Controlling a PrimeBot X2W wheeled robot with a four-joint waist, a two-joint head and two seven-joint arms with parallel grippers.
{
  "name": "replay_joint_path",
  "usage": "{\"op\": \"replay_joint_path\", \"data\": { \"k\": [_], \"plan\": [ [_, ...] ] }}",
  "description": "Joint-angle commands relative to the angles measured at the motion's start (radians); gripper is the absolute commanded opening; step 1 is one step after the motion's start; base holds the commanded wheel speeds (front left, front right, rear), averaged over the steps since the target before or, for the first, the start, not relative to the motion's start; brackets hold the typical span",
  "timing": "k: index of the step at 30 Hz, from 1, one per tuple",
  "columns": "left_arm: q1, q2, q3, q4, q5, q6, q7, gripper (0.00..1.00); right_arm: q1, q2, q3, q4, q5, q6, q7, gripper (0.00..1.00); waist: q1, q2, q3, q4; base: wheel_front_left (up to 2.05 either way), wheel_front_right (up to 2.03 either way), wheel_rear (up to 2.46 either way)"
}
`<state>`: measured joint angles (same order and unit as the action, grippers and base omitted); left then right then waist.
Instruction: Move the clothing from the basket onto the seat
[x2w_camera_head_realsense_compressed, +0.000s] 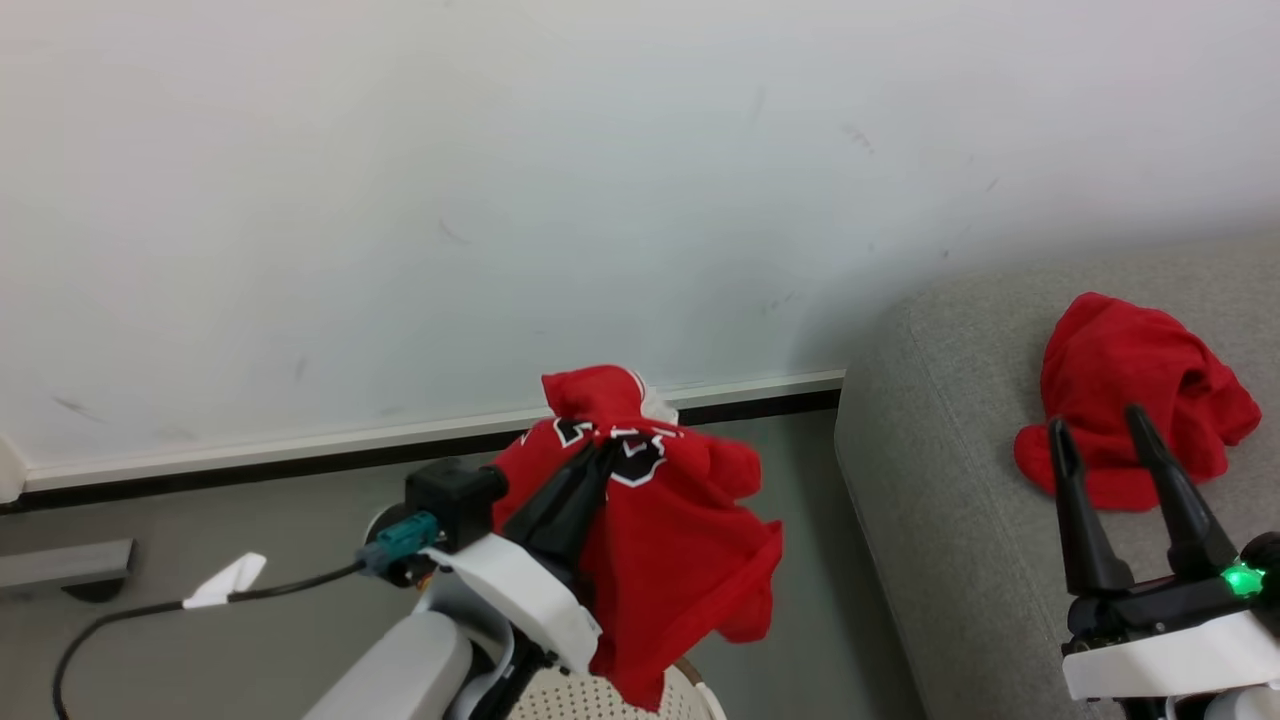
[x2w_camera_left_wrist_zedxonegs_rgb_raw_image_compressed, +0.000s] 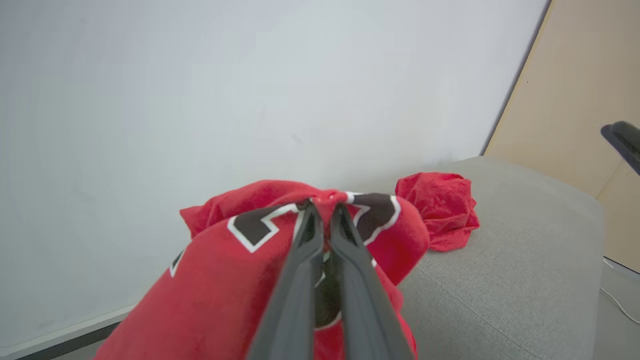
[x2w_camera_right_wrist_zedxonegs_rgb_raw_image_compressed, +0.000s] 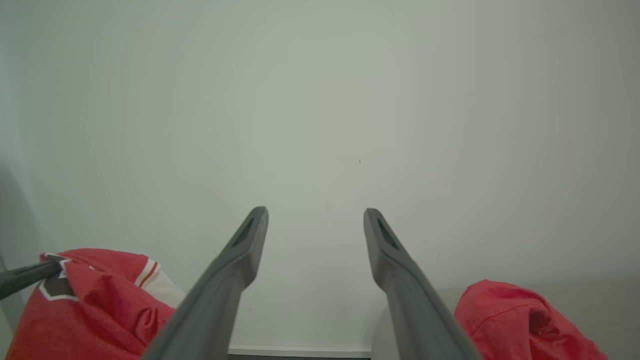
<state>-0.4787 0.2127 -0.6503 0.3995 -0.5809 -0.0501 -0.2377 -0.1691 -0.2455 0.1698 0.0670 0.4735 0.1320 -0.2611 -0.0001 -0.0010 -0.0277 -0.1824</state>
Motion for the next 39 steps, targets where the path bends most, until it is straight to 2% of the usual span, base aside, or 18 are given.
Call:
{"op": "replay_joint_path", "data": {
  "k": [1, 8, 16, 22, 26, 31, 39],
  "plan": [
    [0.008, 0.015, 0.006, -0.033, -0.001, 0.01, 0.008, 0.0, 0.017, 0.007, 0.003, 0.004, 0.003, -0.003, -0.002, 1.0, 0.0001, 0.0, -0.003, -0.002, 0.0, 0.0, 0.0],
    [0.023, 0.058, 0.024, -0.199, -0.007, 0.058, 0.064, 0.0, 0.03, 0.018, 0.035, 0.011, 0.01, -0.003, -0.002, 1.0, 0.0001, 0.0, -0.013, -0.013, 0.0, 0.0, 0.0],
    [0.038, 0.077, 0.022, -0.275, -0.011, 0.082, 0.093, 0.0, 0.008, 0.005, 0.077, 0.014, 0.014, -0.003, -0.002, 1.0, 0.0001, 0.0, -0.009, -0.016, 0.0, 0.0, 0.0],
    [0.045, 0.082, 0.014, -0.288, -0.009, 0.084, 0.095, 0.0, -0.016, -0.025, 0.2, 0.015, 0.059, -0.003, -0.002, 1.0, 0.0001, 0.0, -0.007, -0.018, 0.0, 0.0, 0.0],
    [0.039, 0.08, 0.005, -0.294, -0.004, 0.081, 0.098, 0.0, -0.044, -0.055, 0.322, 0.035, 0.095, -0.003, -0.002, 1.0, 0.0001, 0.0, -0.006, -0.012, 0.0, 0.0, 0.0],
    [0.031, 0.066, -0.02, -0.3, 0.0, 0.07, 0.103, 0.0, -0.116, -0.088, 0.471, 0.097, 0.143, -0.002, -0.002, 1.0, 0.0001, 0.0, -0.001, 0.01, 0.0, 0.0, 0.0],
    [0.013, 0.033, -0.068, -0.304, 0.008, 0.047, 0.114, 0.0, -0.242, -0.089, 0.642, 0.226, 0.223, -0.002, 0.003, 1.0, 0.0001, 0.0, 0.003, 0.067, 0.0, 0.0, 0.0]
  ]
}}
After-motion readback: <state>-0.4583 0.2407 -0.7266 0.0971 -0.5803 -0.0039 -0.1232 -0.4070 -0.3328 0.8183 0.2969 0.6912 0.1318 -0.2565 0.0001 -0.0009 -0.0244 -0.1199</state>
